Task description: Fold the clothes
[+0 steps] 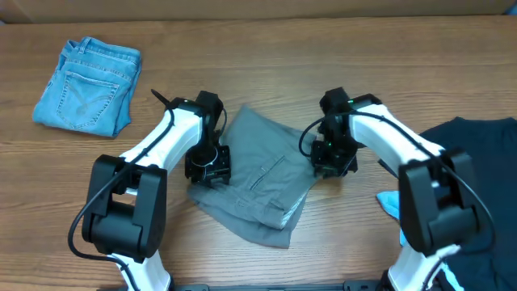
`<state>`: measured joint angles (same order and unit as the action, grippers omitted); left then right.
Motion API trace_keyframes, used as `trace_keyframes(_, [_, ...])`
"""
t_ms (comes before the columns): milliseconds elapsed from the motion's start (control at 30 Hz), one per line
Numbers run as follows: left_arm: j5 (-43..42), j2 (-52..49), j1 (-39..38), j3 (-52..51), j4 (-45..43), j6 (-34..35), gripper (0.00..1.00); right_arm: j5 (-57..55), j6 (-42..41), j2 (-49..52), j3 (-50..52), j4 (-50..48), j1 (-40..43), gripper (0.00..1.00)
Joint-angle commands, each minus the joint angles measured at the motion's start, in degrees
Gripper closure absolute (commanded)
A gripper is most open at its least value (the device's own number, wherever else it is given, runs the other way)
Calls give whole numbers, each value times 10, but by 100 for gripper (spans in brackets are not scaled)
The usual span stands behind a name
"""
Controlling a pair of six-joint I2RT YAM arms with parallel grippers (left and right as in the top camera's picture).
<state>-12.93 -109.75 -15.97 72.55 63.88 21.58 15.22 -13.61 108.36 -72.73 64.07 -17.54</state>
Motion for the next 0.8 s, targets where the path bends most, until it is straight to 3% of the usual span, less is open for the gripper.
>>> trace_keyframes(0, [-10,0,17,63,22,-23,51,77,113,-101,-10,9,-21,66])
trace_keyframes(67, [-9,0,26,99,30,-37,44,82,126,-122,-10,20,-50,62])
trace_keyframes(100, [-9,0,35,122,29,-40,34,80,126,-122,-8,27,-78,61])
trace_keyframes(233, [-9,0,56,138,0,-45,22,80,126,-104,20,16,-136,61])
trace_keyframes(433, [-9,0,71,138,-25,-67,19,80,126,-52,85,1,-220,61])
trace_keyframes(767, [-9,-15,70,137,-17,-165,13,37,70,-41,110,-20,-222,62])
